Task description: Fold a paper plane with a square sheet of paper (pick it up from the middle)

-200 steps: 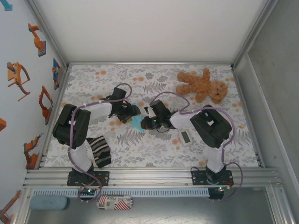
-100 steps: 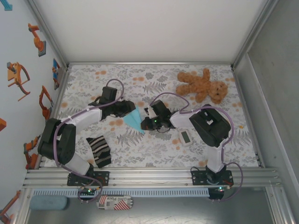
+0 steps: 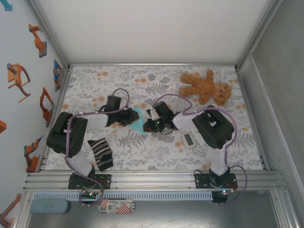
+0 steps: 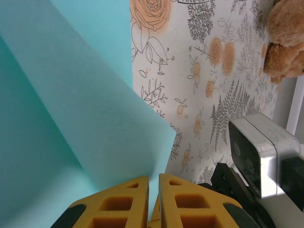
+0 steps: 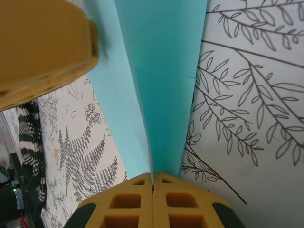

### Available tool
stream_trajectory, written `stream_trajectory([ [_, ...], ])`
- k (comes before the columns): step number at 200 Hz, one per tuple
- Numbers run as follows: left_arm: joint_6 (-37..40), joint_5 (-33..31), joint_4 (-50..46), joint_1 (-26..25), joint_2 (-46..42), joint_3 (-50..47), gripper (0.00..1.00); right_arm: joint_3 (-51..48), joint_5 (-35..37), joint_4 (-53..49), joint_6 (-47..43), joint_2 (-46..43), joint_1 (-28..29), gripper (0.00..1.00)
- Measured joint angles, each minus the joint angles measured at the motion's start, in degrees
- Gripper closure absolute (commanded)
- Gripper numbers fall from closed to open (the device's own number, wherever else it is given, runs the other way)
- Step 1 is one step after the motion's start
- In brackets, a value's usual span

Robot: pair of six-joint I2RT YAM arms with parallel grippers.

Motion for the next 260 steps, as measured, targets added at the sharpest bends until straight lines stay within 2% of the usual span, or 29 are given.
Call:
stream_trajectory([
  [45,-0.3,0.0,1.1,0.4,1.7,0.0,0.89,0.1,-0.3,-0.1,0.0,0.0,-0.1,0.91],
  [260,-0.9,0.6,1.1,0.9,4.6,1.4,0.87,0.5,-0.6,-0.8,0.0,0.0,-0.1,0.88],
])
